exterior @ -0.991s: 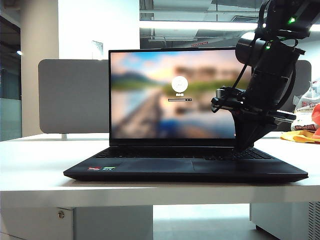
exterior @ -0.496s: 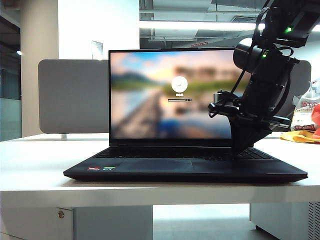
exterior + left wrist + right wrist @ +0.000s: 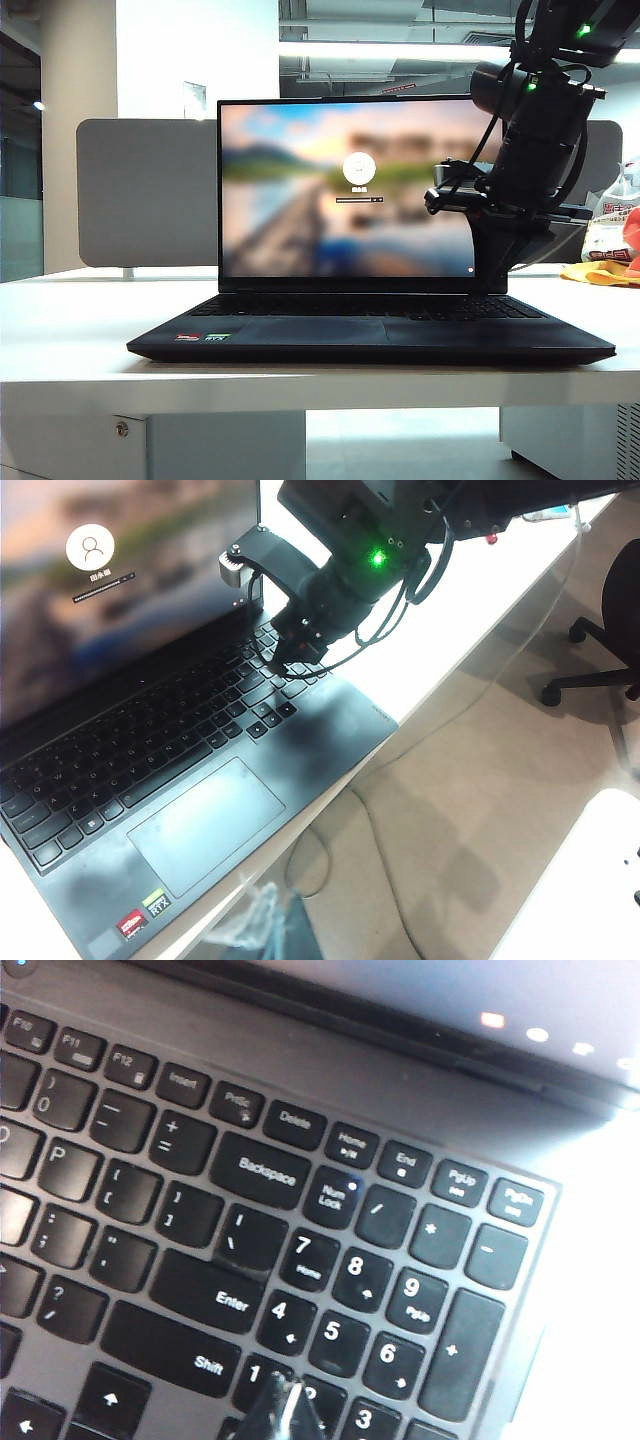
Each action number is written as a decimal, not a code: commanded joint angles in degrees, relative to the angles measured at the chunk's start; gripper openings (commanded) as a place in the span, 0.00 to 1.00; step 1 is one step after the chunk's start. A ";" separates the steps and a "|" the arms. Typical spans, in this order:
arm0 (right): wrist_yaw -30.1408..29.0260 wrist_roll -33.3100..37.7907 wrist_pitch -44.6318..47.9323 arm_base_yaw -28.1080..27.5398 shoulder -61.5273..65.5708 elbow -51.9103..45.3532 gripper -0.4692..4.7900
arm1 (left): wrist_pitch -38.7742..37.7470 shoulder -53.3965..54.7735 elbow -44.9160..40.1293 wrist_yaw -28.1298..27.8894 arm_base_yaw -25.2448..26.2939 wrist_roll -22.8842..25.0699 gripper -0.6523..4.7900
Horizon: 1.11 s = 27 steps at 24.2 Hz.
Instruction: Open the lid of the laptop and use the keypad to enter the password "123".
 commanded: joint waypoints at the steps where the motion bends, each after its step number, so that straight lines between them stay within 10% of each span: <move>1: 0.66 -0.15 -0.44 0.02 0.09 0.07 0.08 | 0.24 -0.09 0.26 0.20 0.04 0.24 0.12; 27: 1.31 -0.24 -2.67 0.02 1.95 -0.20 0.08 | -0.33 -0.15 0.26 0.24 0.04 0.24 0.12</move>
